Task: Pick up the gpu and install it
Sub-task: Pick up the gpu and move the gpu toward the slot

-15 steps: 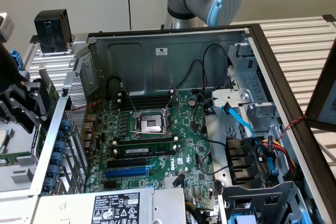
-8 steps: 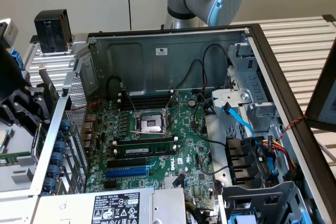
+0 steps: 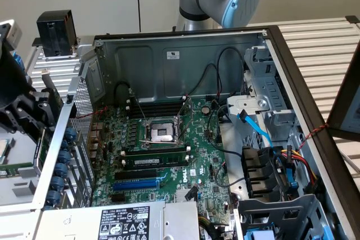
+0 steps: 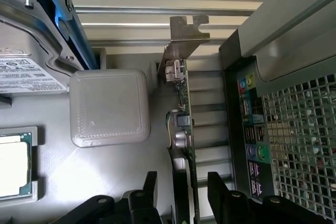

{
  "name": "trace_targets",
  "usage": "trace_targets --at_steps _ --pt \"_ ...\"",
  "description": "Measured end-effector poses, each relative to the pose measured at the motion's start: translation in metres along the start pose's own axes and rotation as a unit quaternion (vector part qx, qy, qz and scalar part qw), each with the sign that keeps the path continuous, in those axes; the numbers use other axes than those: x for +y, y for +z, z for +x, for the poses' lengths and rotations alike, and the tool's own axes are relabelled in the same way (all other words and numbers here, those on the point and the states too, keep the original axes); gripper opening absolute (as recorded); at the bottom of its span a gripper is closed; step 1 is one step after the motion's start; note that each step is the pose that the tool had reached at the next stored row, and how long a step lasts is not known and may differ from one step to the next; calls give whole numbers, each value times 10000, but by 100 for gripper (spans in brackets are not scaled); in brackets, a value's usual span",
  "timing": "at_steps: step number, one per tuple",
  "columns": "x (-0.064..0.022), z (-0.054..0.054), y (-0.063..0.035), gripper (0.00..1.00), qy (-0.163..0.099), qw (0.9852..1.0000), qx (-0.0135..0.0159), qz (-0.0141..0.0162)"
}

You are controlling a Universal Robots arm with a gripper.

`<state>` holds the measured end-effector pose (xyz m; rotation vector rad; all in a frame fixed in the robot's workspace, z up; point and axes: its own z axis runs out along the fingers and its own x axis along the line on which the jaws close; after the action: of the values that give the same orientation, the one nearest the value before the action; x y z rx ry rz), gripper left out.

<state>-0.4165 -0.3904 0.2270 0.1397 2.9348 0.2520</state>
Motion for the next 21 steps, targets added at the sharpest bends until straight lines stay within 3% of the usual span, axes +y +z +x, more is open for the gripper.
trace_targets --at_steps 3,5,6,11,12,15,16,17,21 --pt "21 -3 11 51 -13 10000 15 81" --pt "20 -7 20 51 -8 9999 66 101" --pt "20 -7 22 51 -5 9999 91 109" --pt "12 -48 28 51 1 9998 134 111" --pt "12 -58 30 51 6 9998 166 115" --pt "13 -75 34 51 29 9994 327 147" --pt "13 -76 35 51 33 9992 362 162" --pt "14 -79 36 51 32 9991 380 178" --pt "14 -84 37 51 -45 9990 390 213"
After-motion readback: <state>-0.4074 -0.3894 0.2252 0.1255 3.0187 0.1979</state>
